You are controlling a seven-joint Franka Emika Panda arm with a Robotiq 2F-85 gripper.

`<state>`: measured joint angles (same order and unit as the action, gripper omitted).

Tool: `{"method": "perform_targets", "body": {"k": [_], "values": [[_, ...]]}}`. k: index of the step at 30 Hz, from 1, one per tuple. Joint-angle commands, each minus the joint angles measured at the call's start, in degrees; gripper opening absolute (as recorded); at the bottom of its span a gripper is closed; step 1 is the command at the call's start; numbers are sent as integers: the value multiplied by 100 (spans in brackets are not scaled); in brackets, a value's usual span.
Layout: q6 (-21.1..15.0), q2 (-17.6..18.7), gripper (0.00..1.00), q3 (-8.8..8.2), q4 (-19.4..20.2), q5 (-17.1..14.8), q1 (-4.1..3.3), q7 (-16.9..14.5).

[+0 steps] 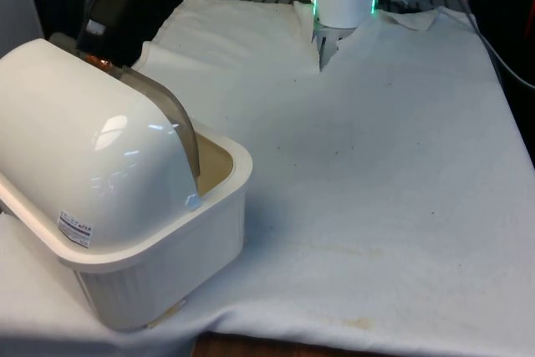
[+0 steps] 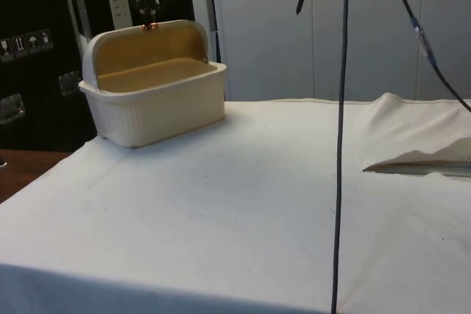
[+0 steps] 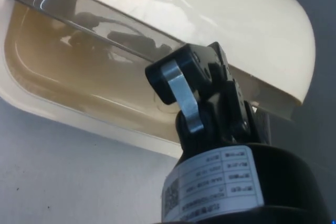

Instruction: Open the lid, then close it.

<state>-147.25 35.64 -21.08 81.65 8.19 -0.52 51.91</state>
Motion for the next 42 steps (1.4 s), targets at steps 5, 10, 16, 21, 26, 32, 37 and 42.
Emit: {"method": "perform_targets", "body": {"k": [5,10,16,21,26,32,37,42], "values": [[0,120,0,-17,-74,0,-6,63],[17,241,0,-86,-132,34,-46,206],[115,229,0,-97,-132,52,-69,206],[281,189,0,-86,-126,57,-86,183],[418,138,0,-80,-103,63,-103,166],[596,80,0,-74,-69,57,-138,155],[710,34,0,-52,11,29,-149,155],[802,-34,0,-11,132,-6,-143,138]]}}
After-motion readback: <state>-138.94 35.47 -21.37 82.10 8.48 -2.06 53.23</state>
